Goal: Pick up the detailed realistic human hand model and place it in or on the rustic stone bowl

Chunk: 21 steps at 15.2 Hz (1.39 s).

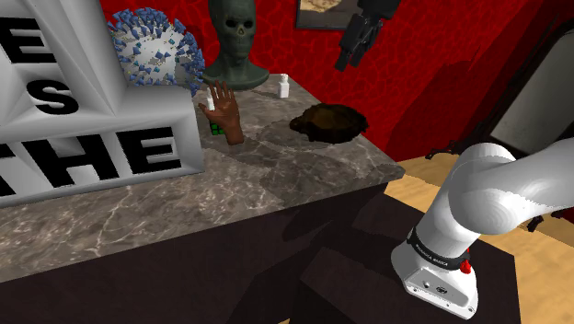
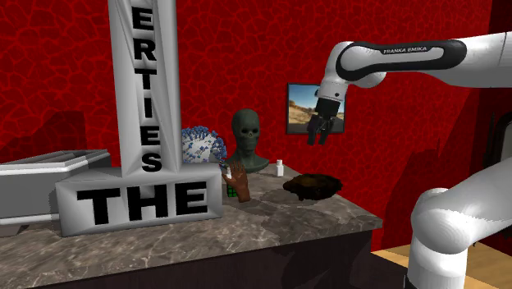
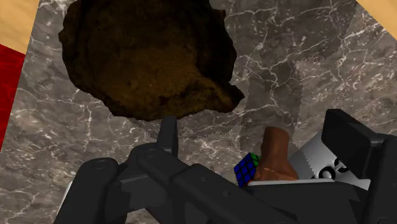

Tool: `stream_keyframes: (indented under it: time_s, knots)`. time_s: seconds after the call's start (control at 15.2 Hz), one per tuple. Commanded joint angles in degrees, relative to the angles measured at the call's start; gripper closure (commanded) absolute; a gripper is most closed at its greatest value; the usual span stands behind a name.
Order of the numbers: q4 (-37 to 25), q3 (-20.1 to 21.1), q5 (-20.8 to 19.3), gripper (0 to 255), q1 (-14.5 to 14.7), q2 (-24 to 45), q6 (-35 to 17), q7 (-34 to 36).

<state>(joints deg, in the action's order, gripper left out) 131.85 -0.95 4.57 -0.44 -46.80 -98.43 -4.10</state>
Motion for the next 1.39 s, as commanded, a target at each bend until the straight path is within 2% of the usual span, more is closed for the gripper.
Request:
stream_keyframes:
  time_s: [0.0,0.46,0.79,1.06,1.32]
  knots:
    - [0.0,0.0,0.0,0,0.0,0.0,0.0,0.0]
    - [8.3,11.9,0.49,0,-1.62,1.9,-17.75,13.71]
    - [9.94,21.74,-1.76,0,-5.13,7.7,-29.81,25.16]
    - [8.53,31.13,-6.69,0,-10.96,14.21,-38.03,36.26]
    - [4.59,42.96,-15.89,0,-20.78,21.58,-43.73,50.07]
